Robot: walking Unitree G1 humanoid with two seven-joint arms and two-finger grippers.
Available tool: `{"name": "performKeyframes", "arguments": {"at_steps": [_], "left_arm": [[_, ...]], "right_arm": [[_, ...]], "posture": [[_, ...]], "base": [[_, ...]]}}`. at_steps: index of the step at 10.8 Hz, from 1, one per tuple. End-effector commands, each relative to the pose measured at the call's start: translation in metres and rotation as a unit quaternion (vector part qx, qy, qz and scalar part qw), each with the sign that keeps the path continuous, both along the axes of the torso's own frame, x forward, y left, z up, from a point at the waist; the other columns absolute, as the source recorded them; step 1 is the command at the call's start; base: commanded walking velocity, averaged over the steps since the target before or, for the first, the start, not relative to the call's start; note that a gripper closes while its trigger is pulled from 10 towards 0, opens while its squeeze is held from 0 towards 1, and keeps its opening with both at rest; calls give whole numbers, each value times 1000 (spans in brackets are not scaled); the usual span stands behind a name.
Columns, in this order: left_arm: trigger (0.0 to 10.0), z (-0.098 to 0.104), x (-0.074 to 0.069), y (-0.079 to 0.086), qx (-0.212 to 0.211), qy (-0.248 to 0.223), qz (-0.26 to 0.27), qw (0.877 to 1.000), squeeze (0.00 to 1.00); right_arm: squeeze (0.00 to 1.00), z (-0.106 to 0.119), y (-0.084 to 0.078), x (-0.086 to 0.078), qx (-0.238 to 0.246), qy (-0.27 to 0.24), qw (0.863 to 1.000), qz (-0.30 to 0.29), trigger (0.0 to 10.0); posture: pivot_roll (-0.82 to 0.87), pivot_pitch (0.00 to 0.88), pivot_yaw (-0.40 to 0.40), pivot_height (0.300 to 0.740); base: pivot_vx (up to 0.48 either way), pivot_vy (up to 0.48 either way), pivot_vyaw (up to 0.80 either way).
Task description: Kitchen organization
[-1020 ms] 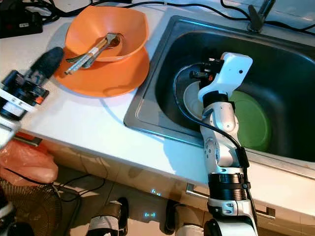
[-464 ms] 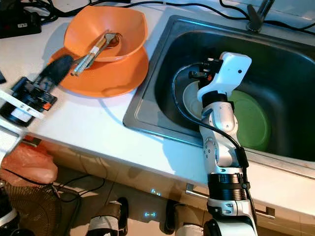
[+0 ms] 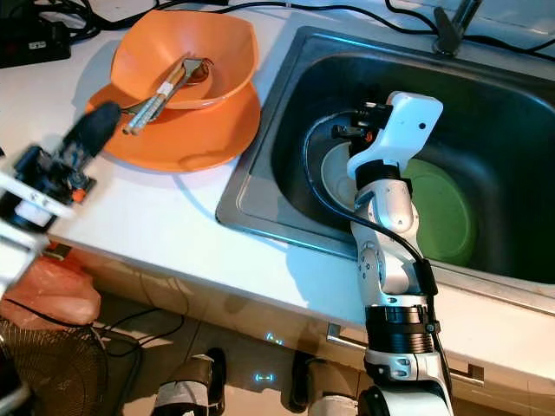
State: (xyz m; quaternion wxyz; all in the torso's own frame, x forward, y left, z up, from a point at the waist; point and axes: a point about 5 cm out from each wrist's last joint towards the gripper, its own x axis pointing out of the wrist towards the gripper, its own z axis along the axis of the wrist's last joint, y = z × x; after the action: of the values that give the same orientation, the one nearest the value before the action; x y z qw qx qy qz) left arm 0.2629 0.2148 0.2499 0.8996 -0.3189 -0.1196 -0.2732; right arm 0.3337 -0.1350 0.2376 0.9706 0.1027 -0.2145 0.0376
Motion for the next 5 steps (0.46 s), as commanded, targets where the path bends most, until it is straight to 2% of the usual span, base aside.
{"name": "performKeyframes", "arguments": {"at_steps": [1,2,5], "left_arm": [[10000,8,-8,2,-11,-25,-2,1000,0],[10000,11,-9,3,-33,-31,-9,999,0],[10000,-6,-12,-6,-55,0,-22,998,0]], "right_arm": [[0,-9,-4,-1,3,14,1000,-6,10000],[0,-9,-4,-1,2,14,1000,-5,10000],[0,-10,-3,-2,2,13,1000,-2,10000]], "posture": [[165,268,-11,740],[167,265,-10,740],[165,254,-12,740]], "base": [[0,0,0],[0,0,0],[0,0,0]]}}
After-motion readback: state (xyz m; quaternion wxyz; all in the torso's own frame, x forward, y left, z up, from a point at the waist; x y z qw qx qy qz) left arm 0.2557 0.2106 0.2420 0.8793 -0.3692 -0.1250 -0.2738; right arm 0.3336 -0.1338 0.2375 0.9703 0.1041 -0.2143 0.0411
